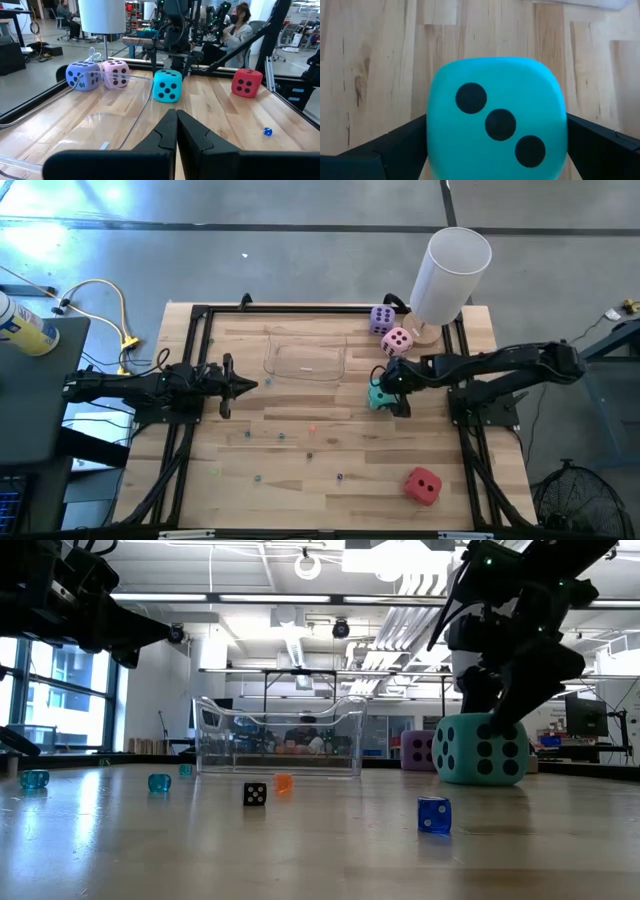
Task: Pick & Place Dice
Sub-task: Put the large light blue dice into the transparent bin
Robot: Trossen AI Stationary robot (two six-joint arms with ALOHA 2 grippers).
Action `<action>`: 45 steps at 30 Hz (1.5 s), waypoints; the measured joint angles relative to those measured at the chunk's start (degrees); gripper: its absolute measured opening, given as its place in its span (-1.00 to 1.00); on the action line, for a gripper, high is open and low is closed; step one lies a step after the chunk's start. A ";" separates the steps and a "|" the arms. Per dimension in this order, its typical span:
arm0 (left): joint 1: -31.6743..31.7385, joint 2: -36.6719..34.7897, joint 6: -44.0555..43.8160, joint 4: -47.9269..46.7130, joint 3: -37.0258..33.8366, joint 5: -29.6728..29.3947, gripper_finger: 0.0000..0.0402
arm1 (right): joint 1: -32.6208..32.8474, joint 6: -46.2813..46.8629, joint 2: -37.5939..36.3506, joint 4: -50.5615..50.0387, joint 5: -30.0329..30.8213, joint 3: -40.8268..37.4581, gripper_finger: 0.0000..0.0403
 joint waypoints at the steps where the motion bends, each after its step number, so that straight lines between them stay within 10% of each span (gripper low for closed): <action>1: 0.00 0.00 0.00 0.00 0.00 0.00 -1.00 | 0.04 0.47 0.47 0.36 -0.02 -0.01 0.99; 29: 0.00 0.00 0.00 0.00 0.00 0.00 -1.00 | 4.78 2.56 3.37 14.12 -12.54 0.43 0.84; 45: 0.00 0.02 0.00 0.26 0.00 0.01 -1.00 | 3.41 -6.99 10.59 9.58 -0.08 28.61 0.86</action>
